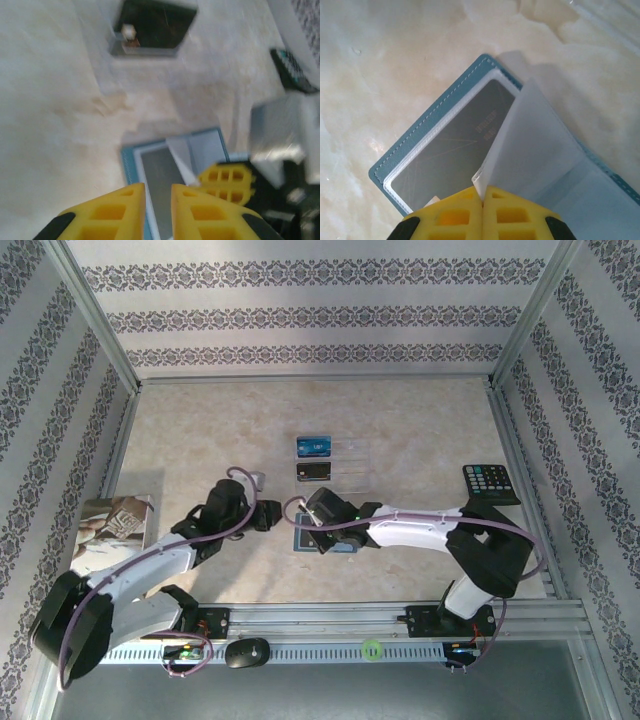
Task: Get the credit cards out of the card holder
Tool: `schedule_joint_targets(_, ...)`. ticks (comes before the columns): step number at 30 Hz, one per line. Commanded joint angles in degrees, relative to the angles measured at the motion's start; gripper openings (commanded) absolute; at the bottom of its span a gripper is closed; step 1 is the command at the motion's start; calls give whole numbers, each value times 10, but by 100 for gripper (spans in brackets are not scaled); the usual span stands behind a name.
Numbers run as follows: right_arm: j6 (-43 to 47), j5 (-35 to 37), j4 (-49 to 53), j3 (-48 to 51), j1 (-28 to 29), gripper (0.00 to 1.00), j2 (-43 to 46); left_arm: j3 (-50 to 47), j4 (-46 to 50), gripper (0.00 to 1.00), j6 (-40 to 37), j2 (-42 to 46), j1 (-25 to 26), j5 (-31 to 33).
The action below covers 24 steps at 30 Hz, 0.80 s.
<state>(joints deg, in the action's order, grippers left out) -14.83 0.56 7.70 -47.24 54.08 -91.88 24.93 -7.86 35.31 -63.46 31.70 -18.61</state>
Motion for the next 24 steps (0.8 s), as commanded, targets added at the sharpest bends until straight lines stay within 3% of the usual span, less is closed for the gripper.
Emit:
schedule_joint_targets(1,-12,-57,-80,26,-17,0,21,-21,-113,17,38,-45,29,-45)
schedule_joint_targets(6,-28,-72,-106,48,-25,0,34,-9,-158,0,41,-123,62,-62)
schedule_joint_targets(12,-41,-74,-122,61,-27,0,39,11,-172,0,38,-174,65,-88)
schedule_joint_targets(24,-93,-28,-130,91,-31,0,62,66,-10,0,18,-249,68,-70)
